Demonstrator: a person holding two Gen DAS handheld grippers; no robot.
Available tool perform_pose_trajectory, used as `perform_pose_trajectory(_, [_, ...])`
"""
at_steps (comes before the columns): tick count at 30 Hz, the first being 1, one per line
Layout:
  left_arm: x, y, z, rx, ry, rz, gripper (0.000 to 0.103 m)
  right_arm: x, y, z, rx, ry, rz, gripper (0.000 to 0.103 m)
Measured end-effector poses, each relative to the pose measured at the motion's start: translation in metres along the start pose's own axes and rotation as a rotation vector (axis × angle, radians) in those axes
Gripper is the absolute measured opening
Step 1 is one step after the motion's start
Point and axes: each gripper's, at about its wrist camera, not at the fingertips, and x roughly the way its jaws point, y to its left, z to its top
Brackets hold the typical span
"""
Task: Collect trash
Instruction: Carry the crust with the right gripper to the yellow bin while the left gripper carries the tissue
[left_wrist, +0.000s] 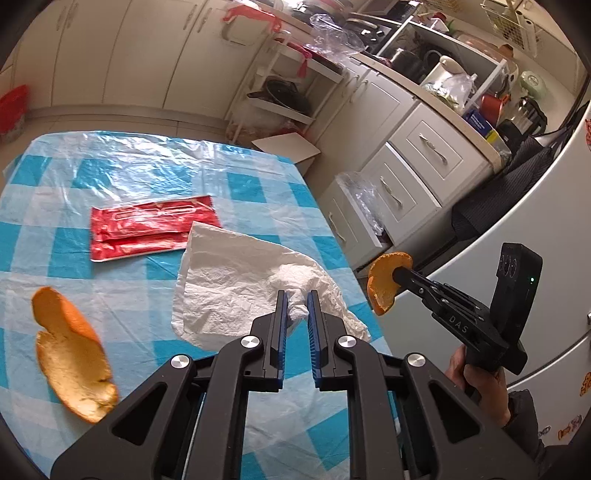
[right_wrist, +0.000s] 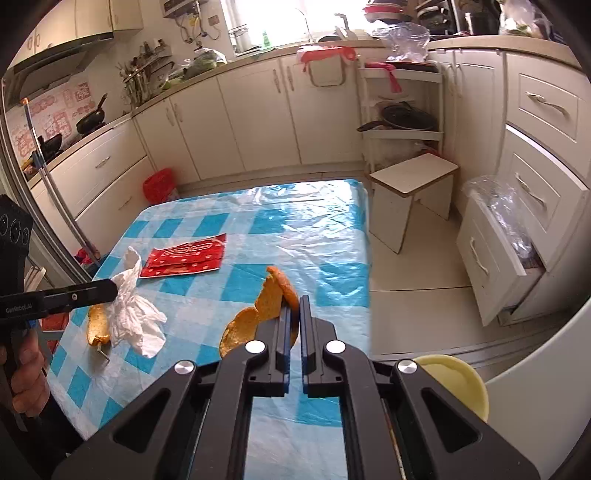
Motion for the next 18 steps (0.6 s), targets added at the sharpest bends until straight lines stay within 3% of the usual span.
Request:
perform_pose_trajectory(8, [0.046,-0.081,-0.028,0.059,0.059,-0.078,0.010,-0.019,-0.063,-0.025,0.084,0.037,-0.128,0.005])
perform_pose_trajectory(15, [0.094,-0.142,-0.049,0.062,0.113,-0.137,0.010,-0.005,-0.107,-0.044,0.197,0.127,-0.170,0.006])
perform_pose_trajectory(17, [0.106,-0.154,-0.054,0.077,0.130,-0.130,0.010,-0.003,-0.120,-0.050,0.235,0.154,-0.168,0.012])
perform_pose_trajectory(18, [0.112,-0.160,-0.057,0.087,0.140,-0.124,0.010,-0.002,-0.125,-0.052,0.267,0.159,-0.165,0.026])
